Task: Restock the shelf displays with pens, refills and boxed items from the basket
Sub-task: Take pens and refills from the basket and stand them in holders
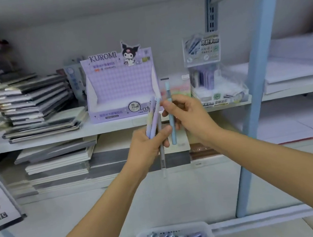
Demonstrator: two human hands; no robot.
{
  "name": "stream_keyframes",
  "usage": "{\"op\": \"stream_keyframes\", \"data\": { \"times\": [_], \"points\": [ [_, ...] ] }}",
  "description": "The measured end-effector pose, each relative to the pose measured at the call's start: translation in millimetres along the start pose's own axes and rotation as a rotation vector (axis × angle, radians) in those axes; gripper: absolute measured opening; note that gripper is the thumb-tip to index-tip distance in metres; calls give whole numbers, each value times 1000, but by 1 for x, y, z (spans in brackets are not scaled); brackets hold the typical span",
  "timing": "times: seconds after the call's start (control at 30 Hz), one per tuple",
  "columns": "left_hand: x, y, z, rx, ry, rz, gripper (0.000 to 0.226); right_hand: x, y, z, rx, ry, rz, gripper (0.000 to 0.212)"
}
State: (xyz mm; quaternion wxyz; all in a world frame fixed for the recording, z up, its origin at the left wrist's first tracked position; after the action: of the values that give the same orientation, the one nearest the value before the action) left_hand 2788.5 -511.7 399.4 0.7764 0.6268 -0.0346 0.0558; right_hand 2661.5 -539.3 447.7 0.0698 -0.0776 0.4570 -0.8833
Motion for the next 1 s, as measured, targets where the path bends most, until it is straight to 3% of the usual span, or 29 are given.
{"op": "stream_keyframes", "data": {
  "times": [0.23,0.47,0.57,0.67,0.8,1.0],
  "points": [
    [-11,34,25,-74,10,-41,21,71,-4,15,-13,116,-155,26],
    [-13,44,60,-85,60,-51,27,109,28,35,-83,103,-248,34],
    [-7,45,74,-84,88,-62,30,112,19,59,-17,121,-292,29],
    [3,43,89,-67,126,-59,25,99,3,85,71,58,-318,27],
    [12,39,101,-38,164,-85,22,78,13,104,-66,-71,-443,23],
    [12,53,104,-96,112,-113,22,79,-7,89,-46,-82,-391,23]
  ]
}}
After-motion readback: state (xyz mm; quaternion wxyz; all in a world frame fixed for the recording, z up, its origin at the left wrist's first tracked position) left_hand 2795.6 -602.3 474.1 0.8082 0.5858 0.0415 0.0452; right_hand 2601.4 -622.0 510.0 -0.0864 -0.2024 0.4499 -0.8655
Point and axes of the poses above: each hand's wrist, its own z-axis towards the middle knuckle, its own x-axis out of the back of the hand, y = z × x, the point moved 8 cm from there along z, towards the middle knuckle, and after that the axes turned 4 degrees about x, right-handed, at the moved point
